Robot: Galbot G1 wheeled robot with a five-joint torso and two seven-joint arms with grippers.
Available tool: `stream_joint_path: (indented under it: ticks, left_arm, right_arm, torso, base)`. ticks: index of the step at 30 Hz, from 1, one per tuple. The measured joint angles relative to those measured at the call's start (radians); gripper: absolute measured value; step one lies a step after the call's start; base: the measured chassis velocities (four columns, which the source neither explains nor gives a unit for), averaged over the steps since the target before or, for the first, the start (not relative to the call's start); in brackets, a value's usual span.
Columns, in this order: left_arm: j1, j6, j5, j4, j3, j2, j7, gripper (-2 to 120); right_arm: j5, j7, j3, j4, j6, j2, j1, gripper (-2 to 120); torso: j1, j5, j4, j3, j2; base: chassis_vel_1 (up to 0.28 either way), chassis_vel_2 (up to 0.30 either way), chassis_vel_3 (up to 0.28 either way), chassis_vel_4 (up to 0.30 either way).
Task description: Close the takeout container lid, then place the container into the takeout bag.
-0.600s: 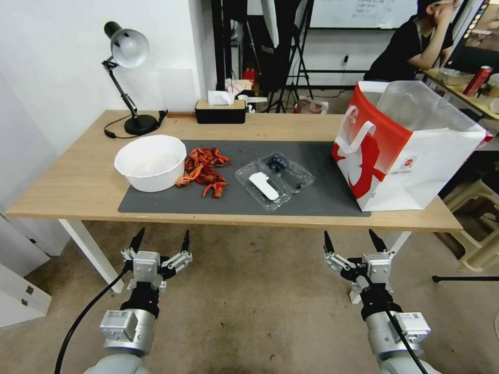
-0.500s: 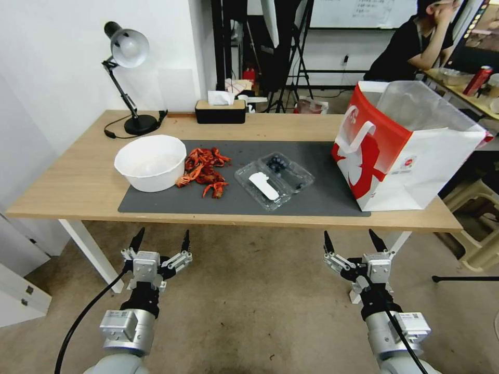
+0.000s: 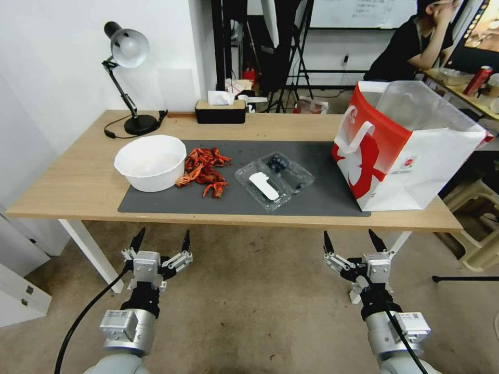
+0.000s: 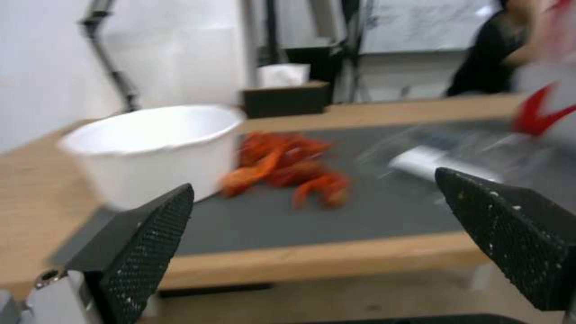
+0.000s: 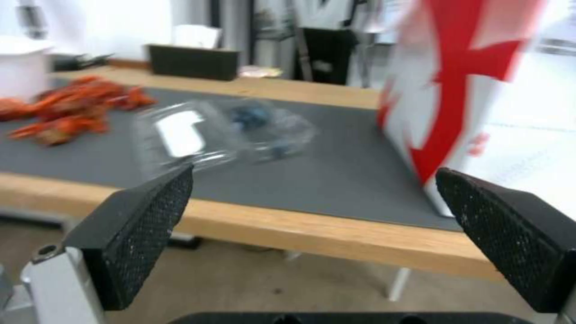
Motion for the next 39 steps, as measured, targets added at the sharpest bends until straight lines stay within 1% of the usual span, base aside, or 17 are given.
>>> stream_joint_path:
  ticks: [1, 2, 3, 5, 8, 22, 33, 39]
  left_arm:
    - [0.005, 0.031, -0.023, -0.036, 0.029, 0.015, -0.008, 100]
    - [0.005, 0.031, -0.023, -0.036, 0.029, 0.015, -0.008, 100]
    - [0.009, 0.057, -0.048, -0.066, 0.054, 0.028, -0.011, 100]
    - [0.011, 0.065, -0.060, -0.073, 0.062, 0.034, -0.005, 100]
    - [0.011, 0.066, -0.062, -0.073, 0.061, 0.036, 0.004, 100]
    - [0.014, 0.058, -0.058, -0.069, 0.049, 0.036, 0.026, 100]
    - [0.011, 0.047, -0.045, -0.047, 0.033, 0.037, 0.037, 100]
    - [0.006, 0.043, -0.040, -0.030, 0.021, 0.029, 0.053, 100]
  right_arm:
    - [0.007, -0.030, 0.009, 0.011, -0.019, -0.007, 0.000, 100]
    - [0.007, -0.030, 0.009, 0.011, -0.019, -0.007, 0.000, 100]
    - [0.019, -0.084, 0.024, 0.031, -0.053, -0.019, 0.000, 100]
    - [0.035, -0.153, 0.043, 0.058, -0.096, -0.035, 0.000, 100]
    - [0.067, -0.181, 0.055, 0.066, -0.116, -0.045, 0.011, 100]
    - [0.073, -0.178, 0.057, 0.065, -0.108, -0.047, 0.016, 100]
    - [0.084, -0.175, 0.062, 0.059, -0.103, -0.052, 0.019, 100]
    - [0.113, -0.173, 0.057, 0.070, -0.126, -0.038, 0.037, 100]
  torso:
    - [0.000, 0.0004, 0.0000, 0.000, 0.000]
    - [0.000, 0.0004, 0.0000, 0.000, 0.000]
    - [0.000, 0.0006, 0.0000, 0.000, 0.000]
    - [0.000, -0.0001, 0.0001, 0.000, 0.000]
    - [0.000, 0.0000, 0.0002, 0.000, 0.000]
    - [0.000, 0.0000, 0.0001, 0.000, 0.000]
    - [0.000, 0.0000, 0.0001, 0.000, 0.000]
    - [0.000, -0.0001, 0.0000, 0.000, 0.000]
  base:
    - [0.000, 0.000, 0.000, 0.000]
    - [0.000, 0.000, 0.000, 0.000]
    - [0.000, 0.000, 0.000, 0.000]
    - [0.000, 0.000, 0.000, 0.000]
    - [0.000, 0.000, 0.000, 0.000]
    - [0.000, 0.000, 0.000, 0.000]
    - [0.000, 0.000, 0.000, 0.000]
    - [0.000, 0.000, 0.000, 0.000]
